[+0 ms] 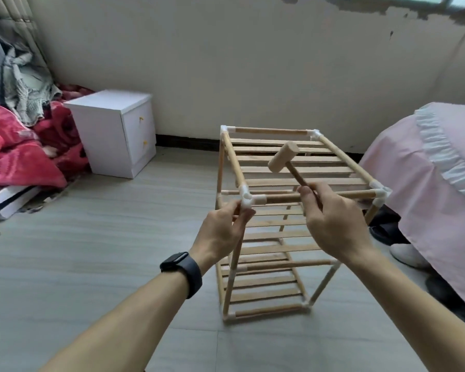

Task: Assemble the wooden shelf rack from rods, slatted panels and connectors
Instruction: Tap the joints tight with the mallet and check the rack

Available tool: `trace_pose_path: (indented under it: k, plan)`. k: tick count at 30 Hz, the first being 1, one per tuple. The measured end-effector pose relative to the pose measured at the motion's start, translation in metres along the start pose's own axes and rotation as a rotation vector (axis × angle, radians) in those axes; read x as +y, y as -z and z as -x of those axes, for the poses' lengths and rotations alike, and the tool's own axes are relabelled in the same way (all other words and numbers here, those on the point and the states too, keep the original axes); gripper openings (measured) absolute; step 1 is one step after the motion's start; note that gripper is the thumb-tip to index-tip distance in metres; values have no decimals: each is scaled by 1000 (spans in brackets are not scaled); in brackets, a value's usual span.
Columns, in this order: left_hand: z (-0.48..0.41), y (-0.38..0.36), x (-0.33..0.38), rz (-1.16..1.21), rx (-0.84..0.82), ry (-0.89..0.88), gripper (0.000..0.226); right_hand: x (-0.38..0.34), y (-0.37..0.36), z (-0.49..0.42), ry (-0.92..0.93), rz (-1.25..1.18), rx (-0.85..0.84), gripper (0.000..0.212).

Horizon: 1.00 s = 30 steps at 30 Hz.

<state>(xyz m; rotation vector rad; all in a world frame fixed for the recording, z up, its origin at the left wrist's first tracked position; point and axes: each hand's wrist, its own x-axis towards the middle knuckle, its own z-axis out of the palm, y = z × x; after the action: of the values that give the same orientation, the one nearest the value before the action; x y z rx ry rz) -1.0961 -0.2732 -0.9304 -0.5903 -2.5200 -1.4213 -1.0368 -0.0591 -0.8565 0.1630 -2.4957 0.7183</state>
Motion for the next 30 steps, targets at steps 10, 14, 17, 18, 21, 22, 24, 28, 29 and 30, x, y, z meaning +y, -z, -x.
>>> trace_pose_path:
  k: [10,14,17,18,21,22,24,28,29,30]
  plan:
    - [3,3,-6,-35,-6,-50,32,-39,20,-11,127,-64,-297,17]
    - [2,3,-6,-8,1,-46,35,-43,12,1,260,-49,-20,19]
    - [3,3,-7,1,-10,-38,34,-34,8,2,213,171,-344,19]
    - [4,3,-7,-4,-8,-43,34,-31,10,-2,196,114,-309,18]
    - [4,4,-6,-6,-3,-45,36,-33,15,-2,225,-63,-22,13]
    - [3,4,-6,-4,-5,-43,36,-34,13,0,240,-23,-21,14]
    - [4,4,-5,-1,-8,-36,35,-34,8,5,234,128,-290,18]
    - [4,5,-6,-7,-9,-30,34,-38,17,2,280,12,-57,18]
    - [4,4,-7,-6,-10,-30,34,-40,18,5,298,1,-6,17]
    - [4,4,-7,-7,-7,-30,34,-42,16,7,318,28,-21,17]
